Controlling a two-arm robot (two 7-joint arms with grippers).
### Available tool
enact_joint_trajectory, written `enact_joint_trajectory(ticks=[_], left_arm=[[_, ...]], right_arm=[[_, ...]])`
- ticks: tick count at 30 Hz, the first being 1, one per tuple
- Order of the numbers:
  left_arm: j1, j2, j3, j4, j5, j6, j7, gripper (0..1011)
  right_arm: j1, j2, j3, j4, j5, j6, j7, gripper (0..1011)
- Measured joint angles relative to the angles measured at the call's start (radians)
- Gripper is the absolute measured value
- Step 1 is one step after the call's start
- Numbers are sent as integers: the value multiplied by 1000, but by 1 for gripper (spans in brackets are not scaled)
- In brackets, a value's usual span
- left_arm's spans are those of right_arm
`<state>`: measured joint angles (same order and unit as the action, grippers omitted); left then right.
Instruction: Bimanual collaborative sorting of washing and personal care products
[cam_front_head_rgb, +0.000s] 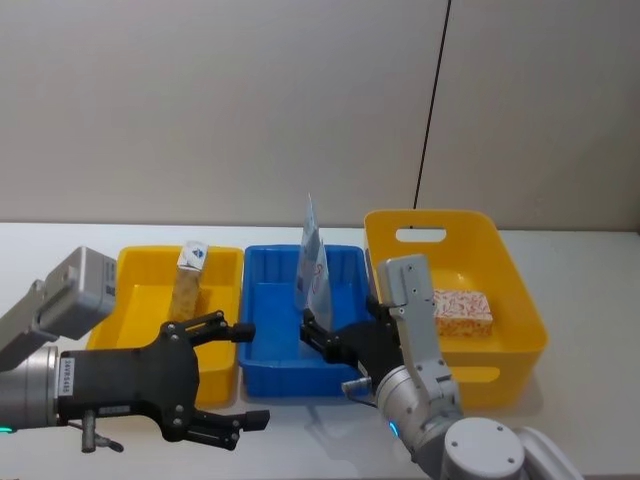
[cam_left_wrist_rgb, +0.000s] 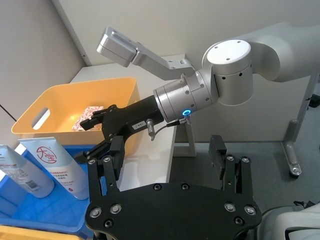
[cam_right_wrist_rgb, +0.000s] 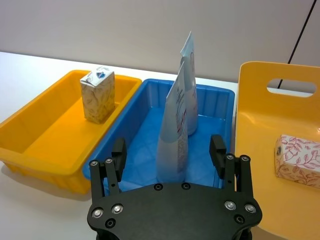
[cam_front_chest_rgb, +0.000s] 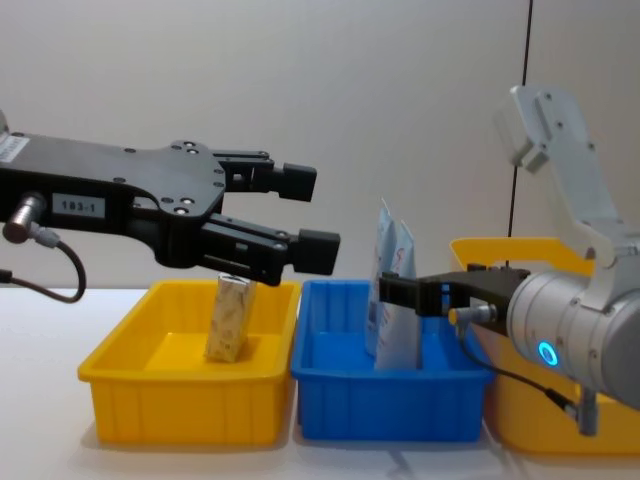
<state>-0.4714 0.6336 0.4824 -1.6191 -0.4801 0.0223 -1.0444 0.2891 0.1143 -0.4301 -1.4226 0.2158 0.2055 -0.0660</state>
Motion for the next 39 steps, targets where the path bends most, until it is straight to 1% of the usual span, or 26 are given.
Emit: enact_joint_trajectory(ticks=[6,10,14,20,30,39], left_arm=[[0,0,0,0,0,0,0,1001],[0,0,0,0,0,0,0,1001],[0,0,0,0,0,0,0,1002],[0,0,0,0,0,0,0,1001],[0,0,0,0,0,0,0,1001],[0,0,0,0,0,0,0,1001]], right_arm=[[-3,0,9,1,-3,0,-6,1004],[-5,2,25,5,-5,0,-18,1004],[6,3,44,27,-7,-3,-28,1004],[31,1,59,68,-11,-13,-29,1004],[67,-10,63,119,-14,-24,-3,1004],[84,-19,61,135,-14,-27,25,1003]])
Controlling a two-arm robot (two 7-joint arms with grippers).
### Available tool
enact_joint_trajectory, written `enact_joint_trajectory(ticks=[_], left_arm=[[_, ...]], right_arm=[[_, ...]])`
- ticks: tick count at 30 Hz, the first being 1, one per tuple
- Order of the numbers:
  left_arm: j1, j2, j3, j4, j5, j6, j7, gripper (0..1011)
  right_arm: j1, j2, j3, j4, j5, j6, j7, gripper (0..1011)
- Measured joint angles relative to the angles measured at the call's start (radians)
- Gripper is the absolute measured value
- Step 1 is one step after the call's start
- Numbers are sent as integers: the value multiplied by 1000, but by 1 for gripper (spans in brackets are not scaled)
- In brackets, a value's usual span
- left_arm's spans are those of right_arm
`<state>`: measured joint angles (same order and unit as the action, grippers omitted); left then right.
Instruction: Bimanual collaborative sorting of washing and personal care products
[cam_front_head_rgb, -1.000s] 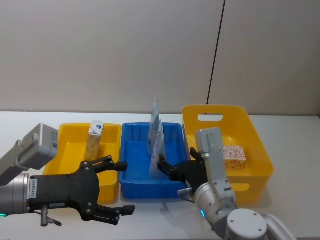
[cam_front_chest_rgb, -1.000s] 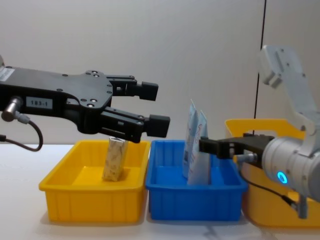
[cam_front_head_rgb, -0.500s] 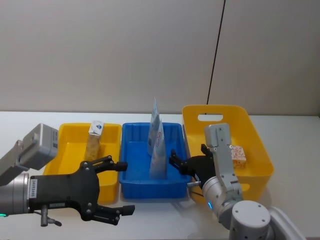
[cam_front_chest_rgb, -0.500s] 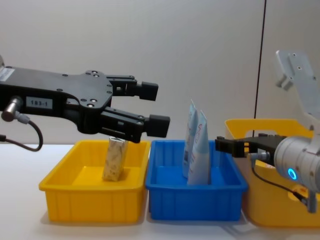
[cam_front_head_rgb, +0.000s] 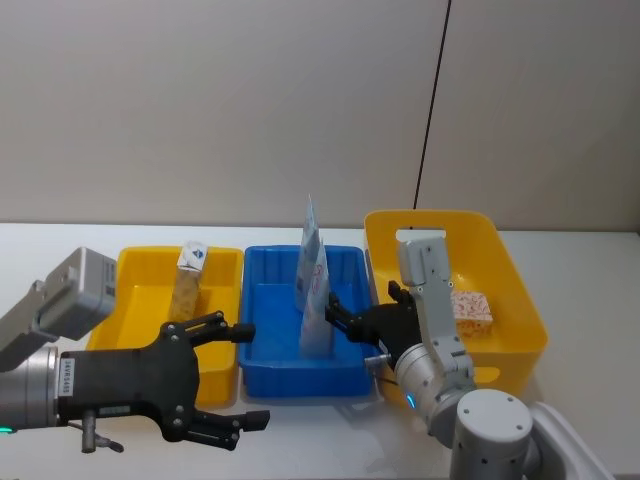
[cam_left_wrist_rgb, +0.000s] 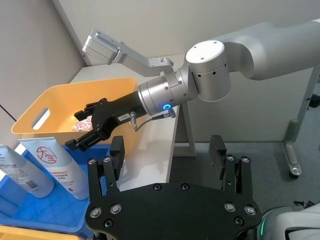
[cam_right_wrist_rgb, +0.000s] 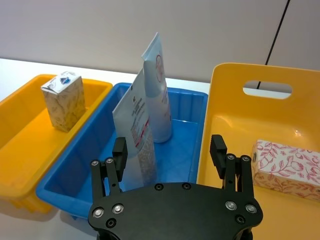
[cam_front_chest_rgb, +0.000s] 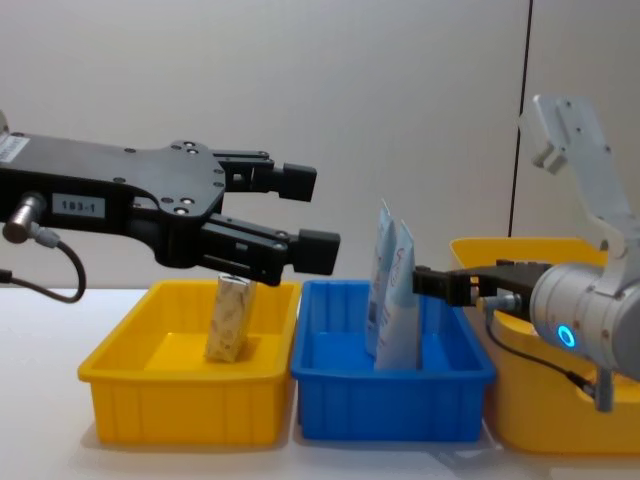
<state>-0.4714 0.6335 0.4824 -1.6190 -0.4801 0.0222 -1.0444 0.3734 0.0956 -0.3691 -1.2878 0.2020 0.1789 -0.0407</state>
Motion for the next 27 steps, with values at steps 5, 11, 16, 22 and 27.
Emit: enact_joint_trajectory(ticks=[5,11,16,22,27], left_arm=[[0,0,0,0,0,0,0,1001],[0,0,0,0,0,0,0,1002],[0,0,0,0,0,0,0,1001],[0,0,0,0,0,0,0,1001],[0,0,0,0,0,0,0,1002]], right_arm=[[1,0,1,-2,-1,0,10,1004],[-6,3,4,-20,-3,4,21,1004],[-10,4,5,-30,-8,6,28,1003],[-6,0,2,-26,-16,4,35,1003],[4,-9,-4,-11,-23,0,43,1003]])
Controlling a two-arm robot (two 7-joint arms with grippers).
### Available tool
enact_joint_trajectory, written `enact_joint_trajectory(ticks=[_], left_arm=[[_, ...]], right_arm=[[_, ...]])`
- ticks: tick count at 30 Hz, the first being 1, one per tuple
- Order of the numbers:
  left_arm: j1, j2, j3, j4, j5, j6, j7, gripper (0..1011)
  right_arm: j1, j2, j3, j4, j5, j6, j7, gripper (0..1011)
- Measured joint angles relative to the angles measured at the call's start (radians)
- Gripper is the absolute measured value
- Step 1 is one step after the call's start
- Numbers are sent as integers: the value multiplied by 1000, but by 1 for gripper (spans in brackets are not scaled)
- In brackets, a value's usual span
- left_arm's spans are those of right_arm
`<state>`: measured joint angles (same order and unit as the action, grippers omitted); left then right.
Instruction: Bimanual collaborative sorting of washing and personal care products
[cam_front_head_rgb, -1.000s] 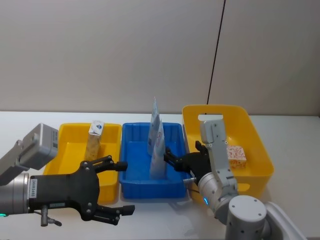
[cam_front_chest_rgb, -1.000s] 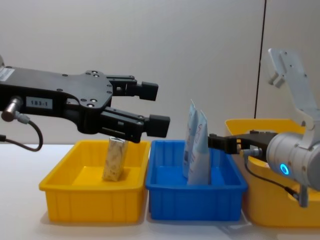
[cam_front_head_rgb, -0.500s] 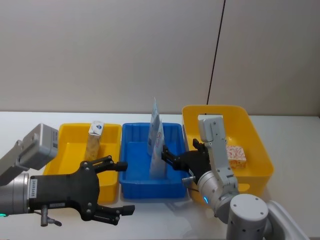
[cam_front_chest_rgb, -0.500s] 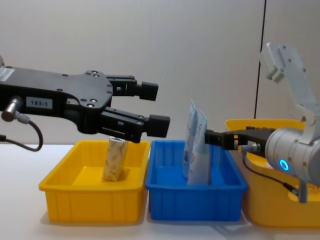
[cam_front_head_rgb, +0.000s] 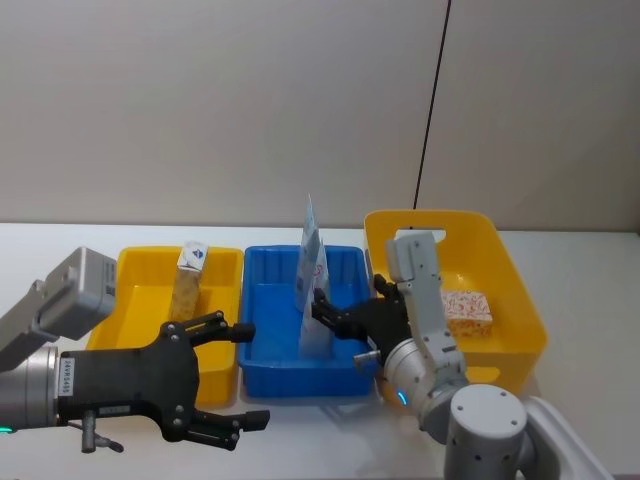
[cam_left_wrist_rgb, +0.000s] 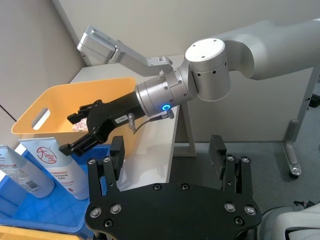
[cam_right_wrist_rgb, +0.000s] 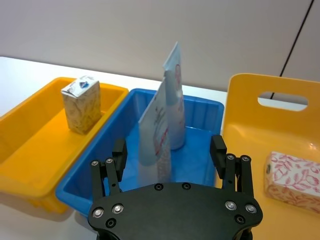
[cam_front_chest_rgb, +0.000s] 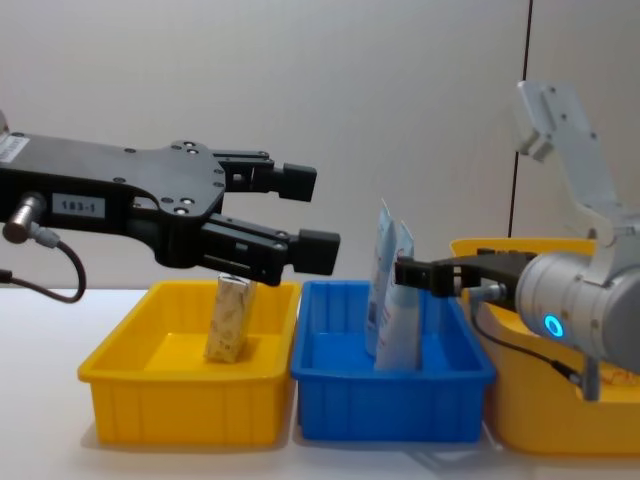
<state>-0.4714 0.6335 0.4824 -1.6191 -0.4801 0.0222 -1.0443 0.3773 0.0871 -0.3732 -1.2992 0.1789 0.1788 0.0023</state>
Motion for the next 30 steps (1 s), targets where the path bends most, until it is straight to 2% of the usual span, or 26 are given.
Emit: enact_joint_trajectory(ticks=[12,27,30], left_arm=[[0,0,0,0,0,0,0,1002],[0,0,0,0,0,0,0,1001],[0,0,0,0,0,0,0,1002]], right_arm=[[46,-32,-14,72,-20,-28,13,1004],[102,-65,-10,170,-45,-56,2,1003],[110,-70,-10,187,-51,-61,1,977]])
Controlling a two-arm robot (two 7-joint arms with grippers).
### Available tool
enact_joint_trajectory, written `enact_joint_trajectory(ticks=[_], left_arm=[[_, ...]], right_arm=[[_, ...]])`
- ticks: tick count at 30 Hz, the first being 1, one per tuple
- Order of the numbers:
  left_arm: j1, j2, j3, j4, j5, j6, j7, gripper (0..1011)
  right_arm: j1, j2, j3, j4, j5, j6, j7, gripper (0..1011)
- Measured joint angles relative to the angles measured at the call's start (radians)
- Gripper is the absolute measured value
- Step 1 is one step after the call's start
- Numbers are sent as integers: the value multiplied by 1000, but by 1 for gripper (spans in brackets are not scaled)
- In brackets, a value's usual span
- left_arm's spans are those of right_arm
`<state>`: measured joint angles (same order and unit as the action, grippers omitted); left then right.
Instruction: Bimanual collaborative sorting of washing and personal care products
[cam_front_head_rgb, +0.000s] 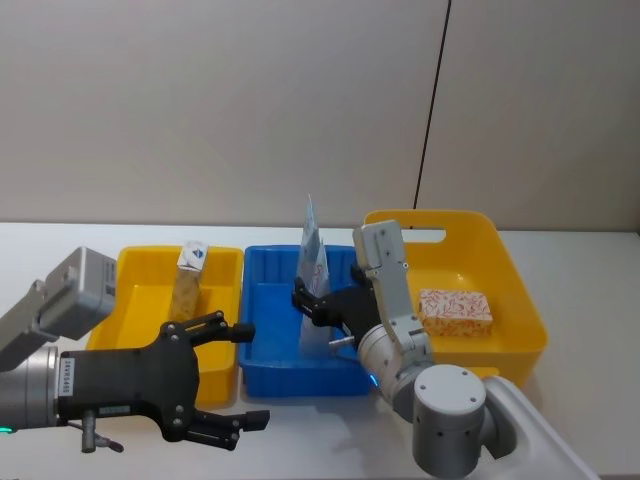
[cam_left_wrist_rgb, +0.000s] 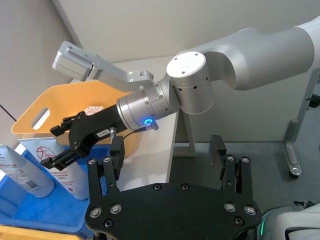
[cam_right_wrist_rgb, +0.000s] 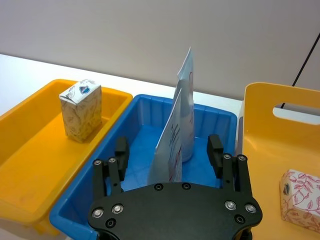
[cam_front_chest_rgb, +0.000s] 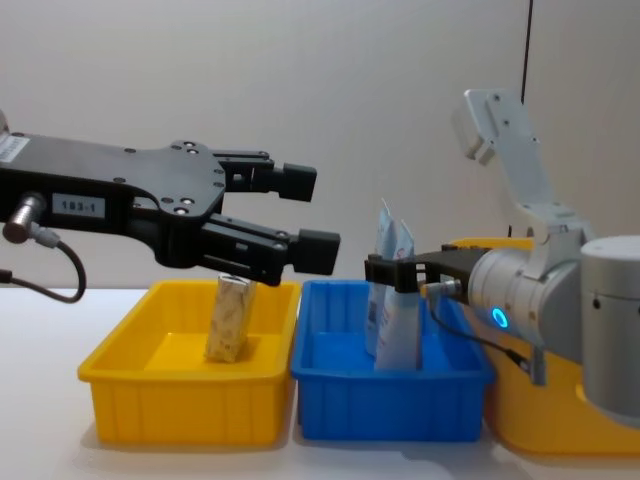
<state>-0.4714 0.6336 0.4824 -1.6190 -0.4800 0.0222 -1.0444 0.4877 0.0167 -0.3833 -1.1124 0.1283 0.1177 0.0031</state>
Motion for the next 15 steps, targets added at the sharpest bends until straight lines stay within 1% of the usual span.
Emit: enact_joint_trajectory(ticks=[3,4,5,6,7,8,9,11,12,15], left_arm=[[0,0,0,0,0,0,0,1001],[0,0,0,0,0,0,0,1002],[0,0,0,0,0,0,0,1001],[0,0,0,0,0,0,0,1001],[0,0,0,0,0,0,0,1001],[0,0,0,0,0,0,0,1001],[0,0,0,0,0,0,0,1001],[0,0,0,0,0,0,0,1001],[0,0,0,0,0,0,0,1001],[0,0,0,0,0,0,0,1001]], right_arm=[[6,-5,-1,15,-5,-5,0,905],[10,-9,-1,22,-7,-6,0,905],[10,-10,-1,24,-7,-7,0,860],[12,-12,-1,27,-8,-8,0,860],[13,-13,-1,30,-9,-9,0,781],[16,-16,-2,35,-11,-10,1,781],[17,-17,-2,38,-12,-10,1,753],[20,-21,-2,45,-14,-12,1,657],[21,-22,-2,47,-14,-12,2,657],[24,-26,-1,52,-16,-13,4,536]])
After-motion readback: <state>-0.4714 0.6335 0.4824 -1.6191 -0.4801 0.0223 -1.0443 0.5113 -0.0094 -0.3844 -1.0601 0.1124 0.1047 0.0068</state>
